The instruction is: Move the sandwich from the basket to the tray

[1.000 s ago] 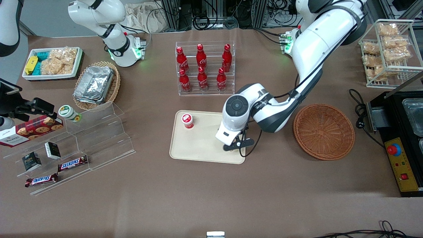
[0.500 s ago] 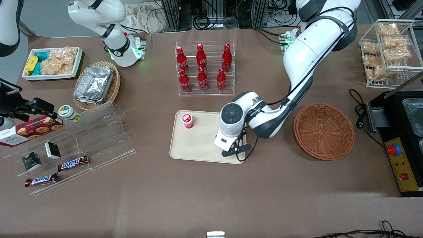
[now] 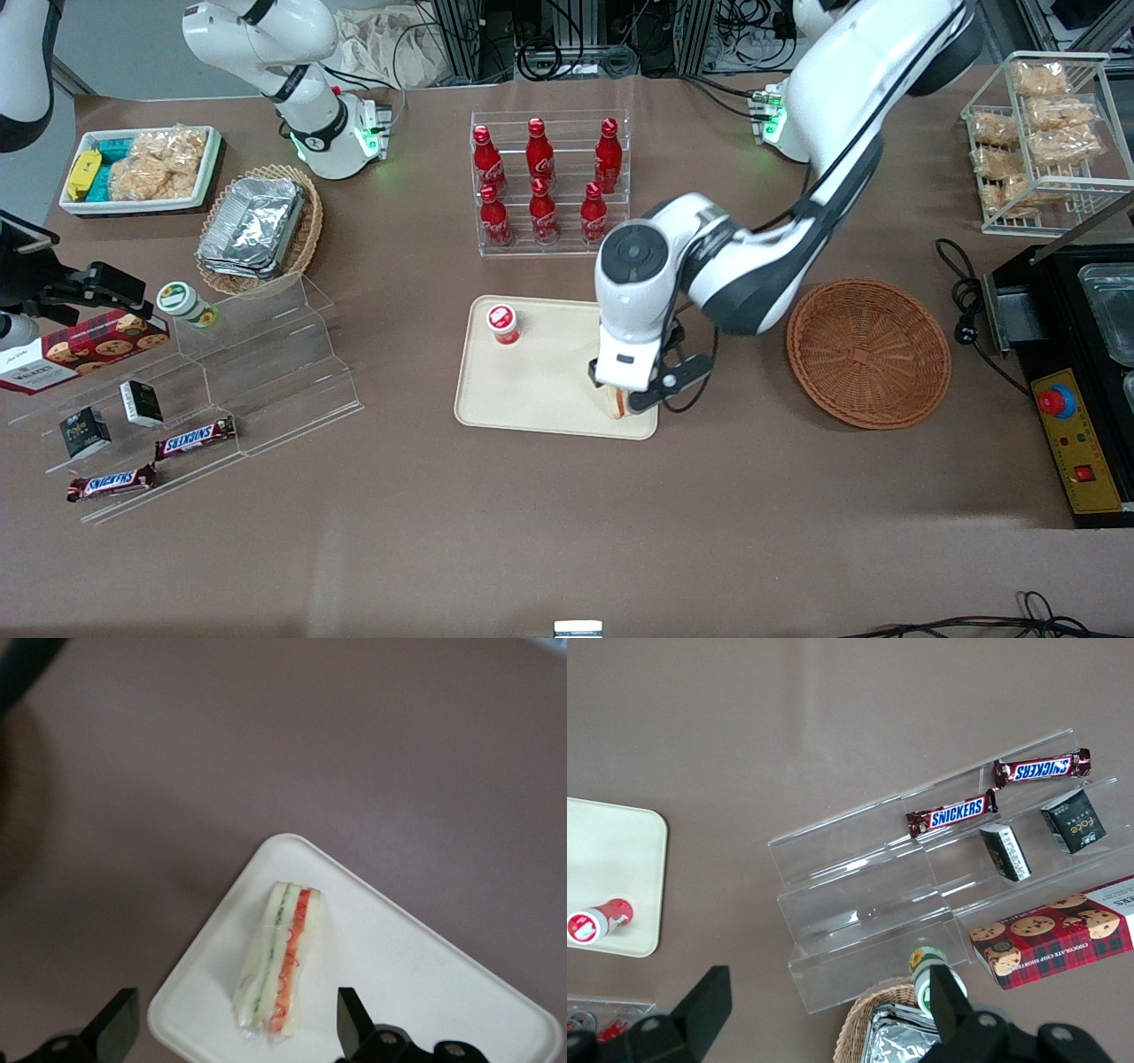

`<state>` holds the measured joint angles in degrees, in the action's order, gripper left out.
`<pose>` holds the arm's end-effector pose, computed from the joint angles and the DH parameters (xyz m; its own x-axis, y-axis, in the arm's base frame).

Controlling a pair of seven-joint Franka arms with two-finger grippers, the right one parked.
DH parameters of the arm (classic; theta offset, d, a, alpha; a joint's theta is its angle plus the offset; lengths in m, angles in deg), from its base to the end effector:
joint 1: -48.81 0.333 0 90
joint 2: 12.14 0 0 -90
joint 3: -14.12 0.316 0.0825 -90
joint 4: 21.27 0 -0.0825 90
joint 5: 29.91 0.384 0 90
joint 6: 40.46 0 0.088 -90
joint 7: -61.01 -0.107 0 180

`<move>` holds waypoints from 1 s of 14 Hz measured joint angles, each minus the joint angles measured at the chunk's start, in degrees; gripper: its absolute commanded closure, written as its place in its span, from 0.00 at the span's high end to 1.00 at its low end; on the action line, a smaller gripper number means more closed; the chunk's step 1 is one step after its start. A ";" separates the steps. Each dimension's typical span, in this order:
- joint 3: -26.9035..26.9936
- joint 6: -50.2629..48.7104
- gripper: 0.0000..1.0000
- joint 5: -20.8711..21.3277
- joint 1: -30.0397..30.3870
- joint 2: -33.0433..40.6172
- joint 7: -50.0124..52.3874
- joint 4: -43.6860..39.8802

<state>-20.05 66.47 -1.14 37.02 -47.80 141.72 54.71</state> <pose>0.5866 -0.4144 0.4163 0.8394 0.5226 0.1495 0.5294 -0.8483 -0.0067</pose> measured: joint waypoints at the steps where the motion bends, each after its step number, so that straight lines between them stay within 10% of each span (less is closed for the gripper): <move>1: 0.05 -1.28 1.00 -1.69 1.51 3.49 0.01 0.59; 7: 2.58 -7.51 1.00 -14.24 10.59 21.03 -11.70 7.13; 14: 25.47 -17.40 1.00 -27.33 7.72 30.33 -48.49 8.04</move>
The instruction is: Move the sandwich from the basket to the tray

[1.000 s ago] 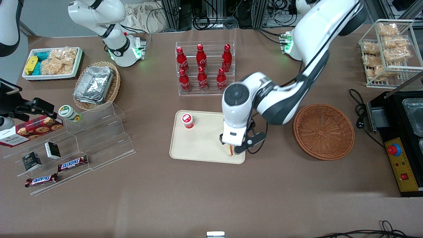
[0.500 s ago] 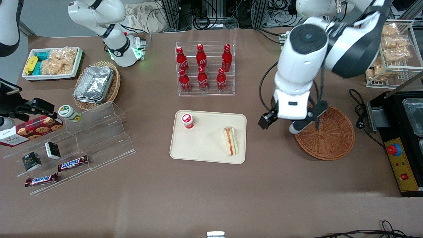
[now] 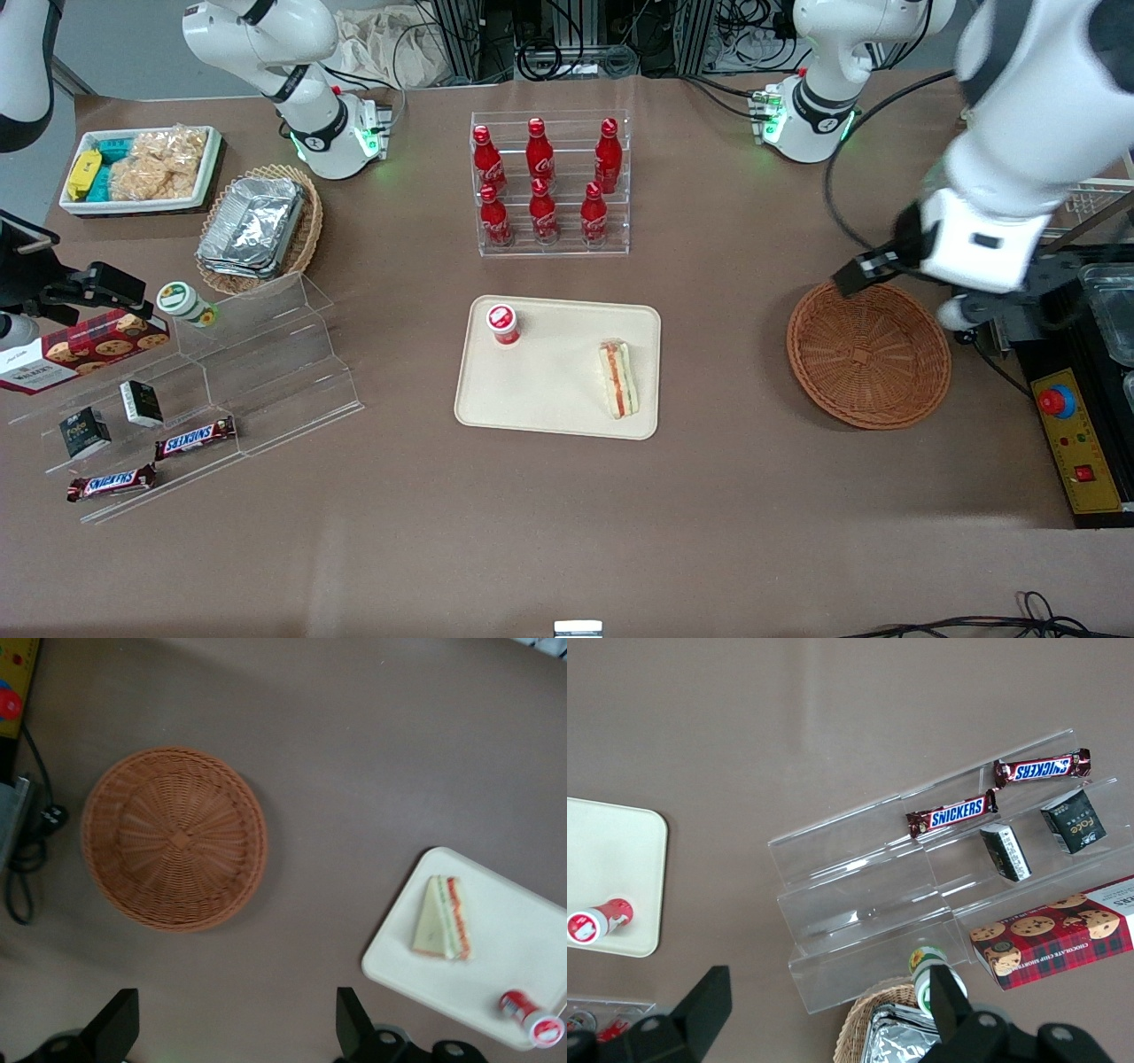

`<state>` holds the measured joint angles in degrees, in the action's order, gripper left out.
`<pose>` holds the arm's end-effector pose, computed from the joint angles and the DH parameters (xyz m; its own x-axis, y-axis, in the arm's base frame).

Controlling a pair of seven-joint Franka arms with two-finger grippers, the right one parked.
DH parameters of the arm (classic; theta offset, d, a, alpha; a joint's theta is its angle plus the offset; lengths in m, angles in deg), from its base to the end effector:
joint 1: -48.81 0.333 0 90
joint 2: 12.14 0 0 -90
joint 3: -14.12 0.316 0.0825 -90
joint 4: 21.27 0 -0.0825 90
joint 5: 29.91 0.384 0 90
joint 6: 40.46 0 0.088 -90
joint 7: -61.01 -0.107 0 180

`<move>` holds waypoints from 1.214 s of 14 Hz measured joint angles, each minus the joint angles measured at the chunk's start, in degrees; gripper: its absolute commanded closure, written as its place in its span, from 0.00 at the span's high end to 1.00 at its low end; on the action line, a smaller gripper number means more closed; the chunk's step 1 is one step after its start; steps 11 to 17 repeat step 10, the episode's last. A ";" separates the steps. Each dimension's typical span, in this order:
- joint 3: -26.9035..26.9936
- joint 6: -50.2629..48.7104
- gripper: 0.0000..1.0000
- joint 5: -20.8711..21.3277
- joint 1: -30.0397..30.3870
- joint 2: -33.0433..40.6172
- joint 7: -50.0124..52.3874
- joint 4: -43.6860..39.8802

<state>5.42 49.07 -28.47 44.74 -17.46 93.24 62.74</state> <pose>0.5697 -0.1218 0.6209 0.9425 0.3340 0.0098 0.3341 -0.9425 -0.0070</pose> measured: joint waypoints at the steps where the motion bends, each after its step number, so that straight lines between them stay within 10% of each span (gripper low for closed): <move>1: 2.61 -1.12 1.00 -0.78 -0.49 0.88 -4.98 0.07; 7: 11.83 -3.44 1.00 -1.24 -1.34 3.89 -21.94 2.60; 17: 12.55 -3.44 1.00 -1.26 -1.45 4.87 -22.85 3.75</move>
